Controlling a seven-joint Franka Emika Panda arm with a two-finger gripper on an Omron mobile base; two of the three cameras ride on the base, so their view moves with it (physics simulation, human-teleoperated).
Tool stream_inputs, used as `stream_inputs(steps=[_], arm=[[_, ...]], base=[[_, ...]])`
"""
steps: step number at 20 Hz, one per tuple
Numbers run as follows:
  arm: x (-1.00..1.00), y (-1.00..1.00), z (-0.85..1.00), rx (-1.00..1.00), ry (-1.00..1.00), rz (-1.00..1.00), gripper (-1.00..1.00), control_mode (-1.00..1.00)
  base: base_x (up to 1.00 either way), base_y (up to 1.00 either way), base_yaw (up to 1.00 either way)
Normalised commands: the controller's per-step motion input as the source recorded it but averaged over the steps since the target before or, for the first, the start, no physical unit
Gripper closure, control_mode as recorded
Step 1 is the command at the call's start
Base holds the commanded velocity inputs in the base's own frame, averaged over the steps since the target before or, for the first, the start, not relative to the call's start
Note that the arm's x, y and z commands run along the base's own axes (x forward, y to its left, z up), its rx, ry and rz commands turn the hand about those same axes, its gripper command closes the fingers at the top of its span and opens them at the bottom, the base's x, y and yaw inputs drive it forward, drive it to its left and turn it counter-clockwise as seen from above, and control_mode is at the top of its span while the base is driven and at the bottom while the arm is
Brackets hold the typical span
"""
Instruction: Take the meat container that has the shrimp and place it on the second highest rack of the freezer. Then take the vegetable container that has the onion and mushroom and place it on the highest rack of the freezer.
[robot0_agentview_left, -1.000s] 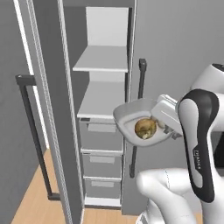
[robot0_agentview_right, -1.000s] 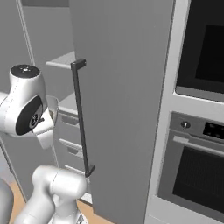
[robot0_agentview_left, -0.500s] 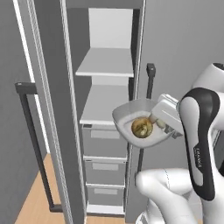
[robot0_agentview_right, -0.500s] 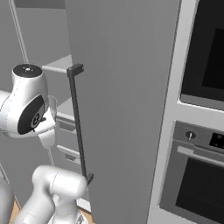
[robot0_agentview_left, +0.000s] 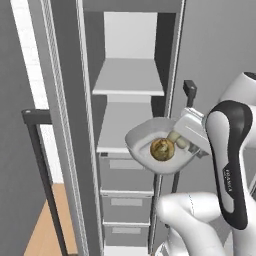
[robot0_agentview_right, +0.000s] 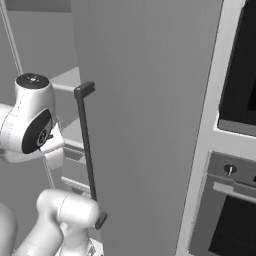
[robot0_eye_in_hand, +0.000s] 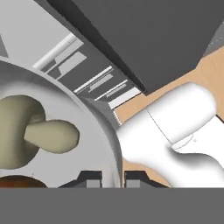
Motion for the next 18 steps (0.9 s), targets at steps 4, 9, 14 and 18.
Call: stream_inputs(steps=[4,9,14,18], arm=[[0.00,0.00,0.00,0.00,0.00,0.00,1.00,1.00],[0.40,0.11,0.32,0.00,-0.03,-0.13,1.00,-1.00],[1.00,0.20,0.64,0.00,-0.04,-0.30,1.00,-1.00],[1.00,0.07,0.56,-0.01,0.00,-0.31,1.00,-1.00]], base=[[0.05,0.53,-0.12],[0.12,0.11,-0.07],[0.00,0.00,0.00],[0.00,0.00,0.00]])
